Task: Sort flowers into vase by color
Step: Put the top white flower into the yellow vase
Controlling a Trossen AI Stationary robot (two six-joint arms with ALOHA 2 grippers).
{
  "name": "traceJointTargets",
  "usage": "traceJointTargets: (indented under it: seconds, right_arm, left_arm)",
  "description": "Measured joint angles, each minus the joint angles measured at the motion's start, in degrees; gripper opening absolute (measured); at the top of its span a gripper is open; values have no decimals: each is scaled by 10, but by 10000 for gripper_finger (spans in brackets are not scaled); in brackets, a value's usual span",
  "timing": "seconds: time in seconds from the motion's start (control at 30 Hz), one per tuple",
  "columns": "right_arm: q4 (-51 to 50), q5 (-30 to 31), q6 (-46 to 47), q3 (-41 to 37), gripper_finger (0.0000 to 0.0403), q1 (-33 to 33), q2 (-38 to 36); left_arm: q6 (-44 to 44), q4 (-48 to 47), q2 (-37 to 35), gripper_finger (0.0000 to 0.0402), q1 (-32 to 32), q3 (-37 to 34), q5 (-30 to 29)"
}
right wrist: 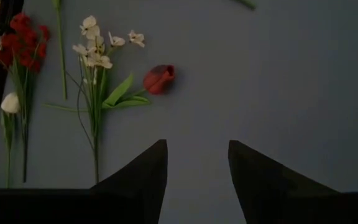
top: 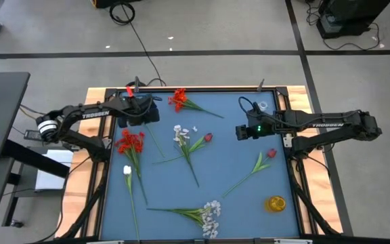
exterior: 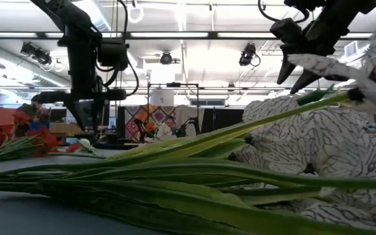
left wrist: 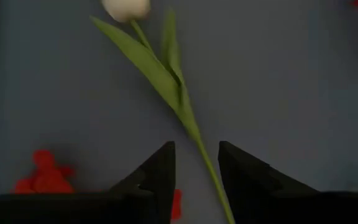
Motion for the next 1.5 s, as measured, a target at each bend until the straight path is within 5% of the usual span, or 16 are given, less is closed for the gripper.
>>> traceJointTargets:
  seconds: [0.67,0.9,1.0,1.27,1.5]
  right_arm:
    - [-17,23,-27,0,179,-1,0]
    - [-19,14,-47,0,169,2,0]
    - [-19,15,-44,0,161,7,0]
    - [-15,15,-67,-1,153,12,0]
    - [49,19,-104,-1,153,12,0]
  left_arm:
    - [-39,80,153,160,40,3,29]
    - [-9,84,168,61,45,4,41]
    - [-8,86,159,15,44,2,35]
    - [28,109,65,12,20,5,39]
    - [189,340,-61,10,-51,9,39]
